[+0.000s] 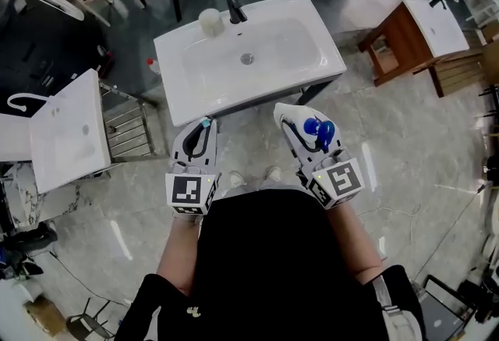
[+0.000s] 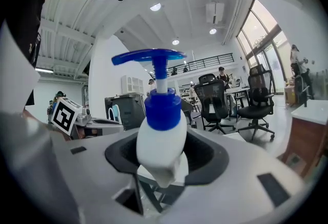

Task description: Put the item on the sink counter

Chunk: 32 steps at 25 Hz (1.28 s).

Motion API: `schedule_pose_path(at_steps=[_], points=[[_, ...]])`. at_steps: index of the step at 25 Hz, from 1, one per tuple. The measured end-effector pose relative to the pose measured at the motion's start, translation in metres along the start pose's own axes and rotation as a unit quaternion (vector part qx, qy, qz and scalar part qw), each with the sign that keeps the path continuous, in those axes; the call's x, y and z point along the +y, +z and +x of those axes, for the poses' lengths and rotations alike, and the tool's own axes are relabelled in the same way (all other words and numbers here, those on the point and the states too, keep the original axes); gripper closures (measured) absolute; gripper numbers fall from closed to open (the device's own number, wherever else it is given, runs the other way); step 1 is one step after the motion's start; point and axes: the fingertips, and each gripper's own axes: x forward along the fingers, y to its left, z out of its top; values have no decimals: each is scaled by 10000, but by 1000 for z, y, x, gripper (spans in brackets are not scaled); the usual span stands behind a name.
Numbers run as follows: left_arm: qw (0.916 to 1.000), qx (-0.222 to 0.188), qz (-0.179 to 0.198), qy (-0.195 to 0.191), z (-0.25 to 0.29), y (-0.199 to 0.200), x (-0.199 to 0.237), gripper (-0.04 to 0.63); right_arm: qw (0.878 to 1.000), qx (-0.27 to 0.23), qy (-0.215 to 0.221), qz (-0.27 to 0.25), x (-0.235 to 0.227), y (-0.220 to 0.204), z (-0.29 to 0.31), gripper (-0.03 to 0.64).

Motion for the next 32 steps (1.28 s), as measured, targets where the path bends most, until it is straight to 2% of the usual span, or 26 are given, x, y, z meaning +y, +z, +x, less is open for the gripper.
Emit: schedule_pose_path(at_steps=[11, 15, 22, 32], points=[[9984, 27, -64, 565, 10, 2, -15, 549, 9985, 56, 530, 137, -27, -9, 9, 402], [9967, 73, -125, 793, 7, -7, -6, 549, 9976, 56, 676, 123, -27, -10, 18, 402], [9955, 154, -161, 920, 10, -14, 31, 549, 9976, 103, 667, 163, -24, -11, 47, 402], [9962, 182, -308, 793, 20, -19, 115, 549, 9980, 265, 539, 204, 6, -8, 131, 402]])
